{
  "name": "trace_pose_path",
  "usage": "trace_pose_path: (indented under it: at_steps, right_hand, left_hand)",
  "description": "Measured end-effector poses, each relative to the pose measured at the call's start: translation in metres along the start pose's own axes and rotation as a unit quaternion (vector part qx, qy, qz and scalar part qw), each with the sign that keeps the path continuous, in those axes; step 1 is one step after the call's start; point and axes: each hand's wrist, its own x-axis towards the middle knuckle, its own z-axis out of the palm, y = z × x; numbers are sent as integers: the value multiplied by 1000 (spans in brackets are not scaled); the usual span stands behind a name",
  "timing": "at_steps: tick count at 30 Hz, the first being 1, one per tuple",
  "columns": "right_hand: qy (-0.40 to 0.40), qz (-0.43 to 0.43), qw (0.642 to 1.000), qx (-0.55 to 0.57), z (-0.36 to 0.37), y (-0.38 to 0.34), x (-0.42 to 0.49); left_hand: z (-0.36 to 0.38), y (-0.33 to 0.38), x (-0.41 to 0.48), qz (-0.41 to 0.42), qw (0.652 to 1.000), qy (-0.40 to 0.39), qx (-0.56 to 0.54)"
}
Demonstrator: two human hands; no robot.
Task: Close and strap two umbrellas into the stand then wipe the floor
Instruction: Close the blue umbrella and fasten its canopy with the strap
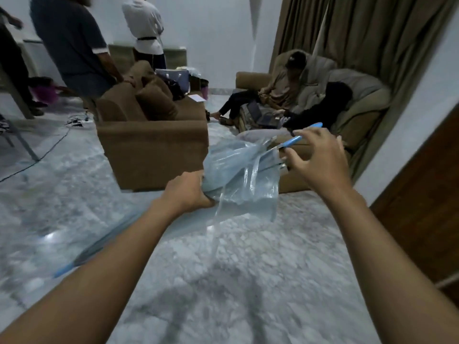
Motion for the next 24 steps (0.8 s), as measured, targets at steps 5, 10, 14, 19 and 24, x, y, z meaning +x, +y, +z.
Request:
trace_pose_path:
  at_steps: [5, 10, 14, 19, 24]
  right_hand:
    - [131, 93, 985, 69, -35, -39, -67]
    - [85, 202, 972, 81, -37, -49, -131]
    - [204, 258, 944, -38, -48, -46, -169]
    - [118, 363, 924, -37, -72, -28, -201]
    - [115, 402, 901, 114, -98, 7, -223]
  left_hand:
    - [4, 55, -6, 64, 994, -22, -82]
    - [24, 102, -16, 139, 972, -76, -175]
    - [46, 136, -28, 196, 942, -129, -240]
    - [75, 182, -41, 259, 908, -172, -280]
    - [99, 241, -64, 268, 888, -226, -298]
